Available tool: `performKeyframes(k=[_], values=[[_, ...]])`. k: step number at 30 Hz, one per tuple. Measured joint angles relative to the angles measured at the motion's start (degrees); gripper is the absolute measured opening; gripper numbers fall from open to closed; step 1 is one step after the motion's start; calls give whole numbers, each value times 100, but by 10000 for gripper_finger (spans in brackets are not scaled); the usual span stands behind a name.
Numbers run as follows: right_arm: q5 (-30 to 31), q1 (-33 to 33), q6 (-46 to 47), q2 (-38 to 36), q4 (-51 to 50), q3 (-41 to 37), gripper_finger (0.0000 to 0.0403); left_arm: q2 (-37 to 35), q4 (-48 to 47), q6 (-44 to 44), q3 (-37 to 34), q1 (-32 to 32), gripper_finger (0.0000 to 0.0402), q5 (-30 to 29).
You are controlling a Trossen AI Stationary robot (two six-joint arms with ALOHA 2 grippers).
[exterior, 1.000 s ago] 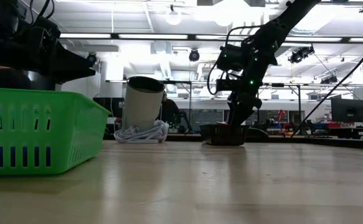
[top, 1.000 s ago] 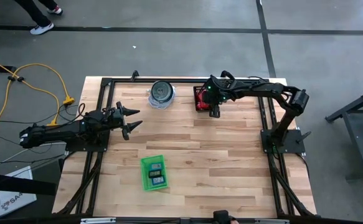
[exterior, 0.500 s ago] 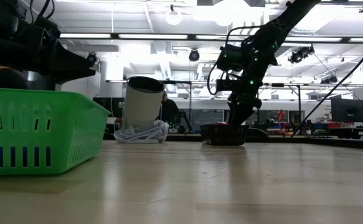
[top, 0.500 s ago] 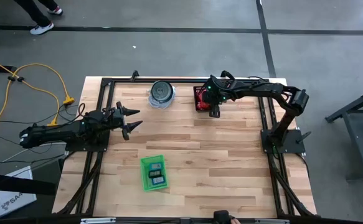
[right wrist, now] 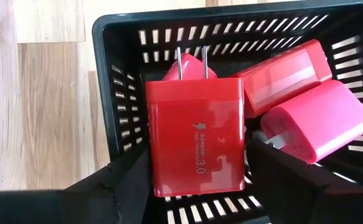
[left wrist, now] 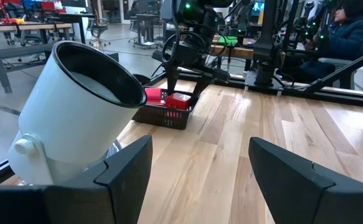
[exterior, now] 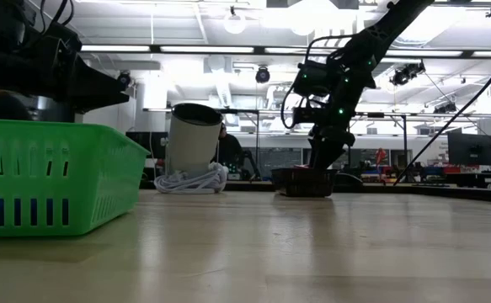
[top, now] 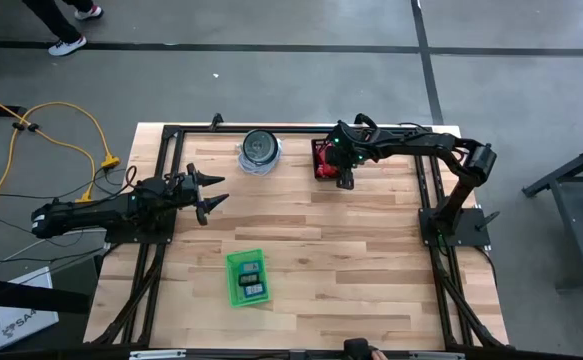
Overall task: Pick & Place Office items
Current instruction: Put the red charger adapter into the black bin, then return to Home Position
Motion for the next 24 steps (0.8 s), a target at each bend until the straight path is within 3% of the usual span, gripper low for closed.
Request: performKeyframes(k=[24], values=[[24,7,-17,-11,-765,709,248,1,0,0,0,1,258,-1]])
